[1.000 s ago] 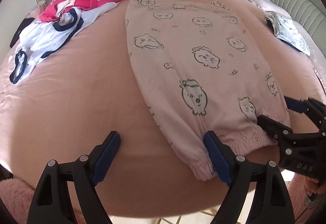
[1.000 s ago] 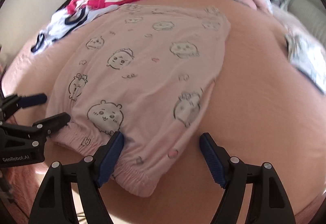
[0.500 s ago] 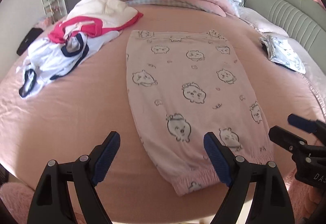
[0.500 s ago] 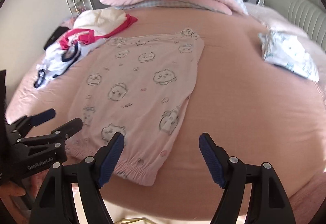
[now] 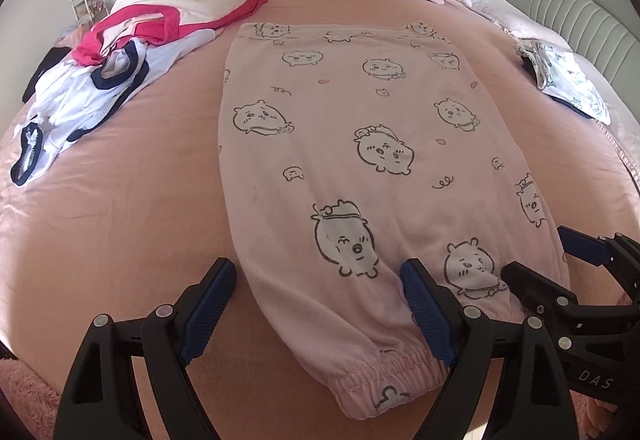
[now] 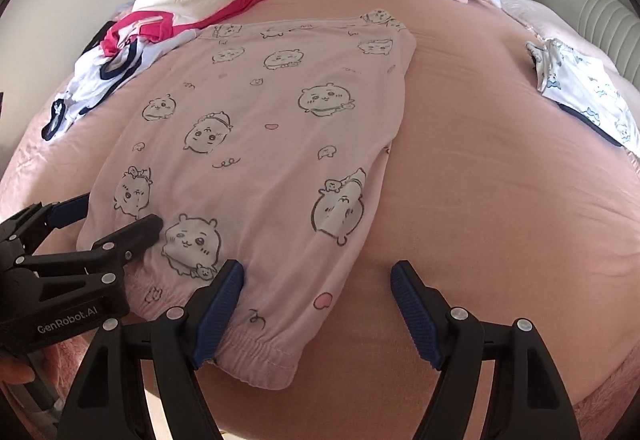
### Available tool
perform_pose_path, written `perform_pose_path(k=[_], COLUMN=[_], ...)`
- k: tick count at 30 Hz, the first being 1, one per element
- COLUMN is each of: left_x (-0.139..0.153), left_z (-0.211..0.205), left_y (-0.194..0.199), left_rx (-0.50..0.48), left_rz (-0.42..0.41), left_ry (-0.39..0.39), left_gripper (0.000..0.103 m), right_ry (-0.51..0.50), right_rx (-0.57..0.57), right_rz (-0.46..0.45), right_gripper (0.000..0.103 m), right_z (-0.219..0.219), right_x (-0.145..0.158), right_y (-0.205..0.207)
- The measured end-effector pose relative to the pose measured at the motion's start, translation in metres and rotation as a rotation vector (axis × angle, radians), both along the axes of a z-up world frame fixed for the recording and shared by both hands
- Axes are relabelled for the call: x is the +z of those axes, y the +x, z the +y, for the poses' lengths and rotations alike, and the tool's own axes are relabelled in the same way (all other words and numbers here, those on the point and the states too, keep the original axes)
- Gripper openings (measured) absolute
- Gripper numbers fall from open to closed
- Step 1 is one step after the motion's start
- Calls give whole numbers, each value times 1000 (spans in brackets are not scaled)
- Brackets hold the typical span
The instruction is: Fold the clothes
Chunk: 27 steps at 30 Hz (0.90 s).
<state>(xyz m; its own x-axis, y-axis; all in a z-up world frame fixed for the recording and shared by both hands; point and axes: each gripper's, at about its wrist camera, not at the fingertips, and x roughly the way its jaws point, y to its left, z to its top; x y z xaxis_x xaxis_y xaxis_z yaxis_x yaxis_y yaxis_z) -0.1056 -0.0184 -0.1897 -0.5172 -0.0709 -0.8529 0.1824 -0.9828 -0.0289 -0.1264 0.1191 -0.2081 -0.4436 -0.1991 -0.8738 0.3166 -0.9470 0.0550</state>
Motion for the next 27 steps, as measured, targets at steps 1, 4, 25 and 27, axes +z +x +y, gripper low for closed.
perform_pose_path(k=[1,4,25,27], left_x=[-1,-1,13,4], left_z=[0,-4,-44,-42], left_y=[0,4,36,33], left_rx=[-1,12,108,102], left_rz=[-1,-11,64,15], left_ry=[0,22,188,156], left_gripper=[85,86,85,85], right_ry=[0,1,-36,9], right_rx=[3,8,-101,-71], right_rz=[-1,-4,-7,-21], right_gripper=[76,76,76,76], right_z=[1,3,51,48], right_x=[-1,-2,15,2], right_y=[1,4,-1,0])
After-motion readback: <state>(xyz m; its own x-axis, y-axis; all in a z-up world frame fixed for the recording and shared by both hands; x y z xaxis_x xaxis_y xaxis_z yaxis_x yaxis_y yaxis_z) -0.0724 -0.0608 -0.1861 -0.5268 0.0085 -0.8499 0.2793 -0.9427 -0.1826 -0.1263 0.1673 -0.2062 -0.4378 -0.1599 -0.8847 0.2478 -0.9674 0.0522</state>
